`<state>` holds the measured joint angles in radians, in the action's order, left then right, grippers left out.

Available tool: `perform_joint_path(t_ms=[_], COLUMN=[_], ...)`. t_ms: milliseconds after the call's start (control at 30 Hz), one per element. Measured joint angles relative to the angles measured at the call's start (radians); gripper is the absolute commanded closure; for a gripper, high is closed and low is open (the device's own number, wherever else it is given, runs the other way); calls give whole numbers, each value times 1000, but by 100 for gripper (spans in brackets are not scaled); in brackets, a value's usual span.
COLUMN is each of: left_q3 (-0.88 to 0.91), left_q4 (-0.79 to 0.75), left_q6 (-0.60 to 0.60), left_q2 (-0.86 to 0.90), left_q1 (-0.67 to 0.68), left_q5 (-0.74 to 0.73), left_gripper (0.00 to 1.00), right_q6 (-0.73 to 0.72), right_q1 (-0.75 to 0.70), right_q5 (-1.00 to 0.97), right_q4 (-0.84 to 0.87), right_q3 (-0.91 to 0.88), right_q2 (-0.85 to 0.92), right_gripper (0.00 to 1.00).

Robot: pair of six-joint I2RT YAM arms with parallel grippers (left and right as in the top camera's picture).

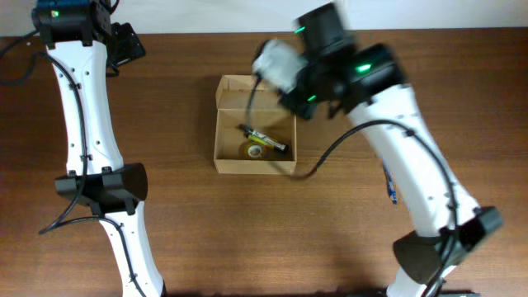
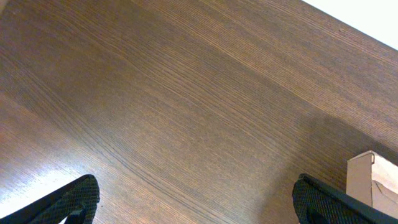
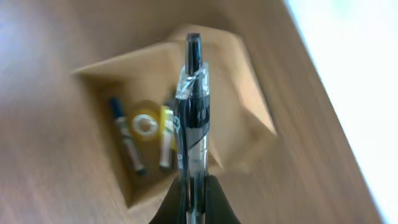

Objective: Pack container
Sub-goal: 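Carry the black pen over the box and lower it in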

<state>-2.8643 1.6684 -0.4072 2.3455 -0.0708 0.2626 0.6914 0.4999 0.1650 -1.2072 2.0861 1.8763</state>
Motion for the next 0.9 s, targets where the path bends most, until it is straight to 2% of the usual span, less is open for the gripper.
perform_joint_path(t_ms=[133, 267, 500, 700, 733, 767, 800, 900], left_q3=[0, 0, 0, 0, 0, 0, 0, 0], left_q4=[0, 0, 0, 0, 0, 0, 0, 0], left_q6=[0, 0, 0, 0, 0, 0, 0, 0], left_q2=[0, 0, 0, 0, 0, 0, 0, 0], left_q1=[0, 0, 0, 0, 0, 0, 0, 0], left_q5=[0, 0, 0, 0, 0, 0, 0, 0], left_gripper=[0, 0, 0, 0, 0, 0, 0, 0], right_q6=[122, 179, 204, 206, 205, 196, 200, 163], right_q1=[79, 108, 110, 109, 109, 109, 109, 109], right_q5=[12, 21, 21, 32, 39, 45, 48, 39], right_q4=[-2, -3, -10, -18, -19, -19, -19, -14], right_q3=[-1, -2, -9, -9, -9, -9, -9, -8], right_q2=[69, 189, 379, 469, 477, 482, 485, 486], right_gripper=[96, 96, 96, 96, 78, 51, 43, 35])
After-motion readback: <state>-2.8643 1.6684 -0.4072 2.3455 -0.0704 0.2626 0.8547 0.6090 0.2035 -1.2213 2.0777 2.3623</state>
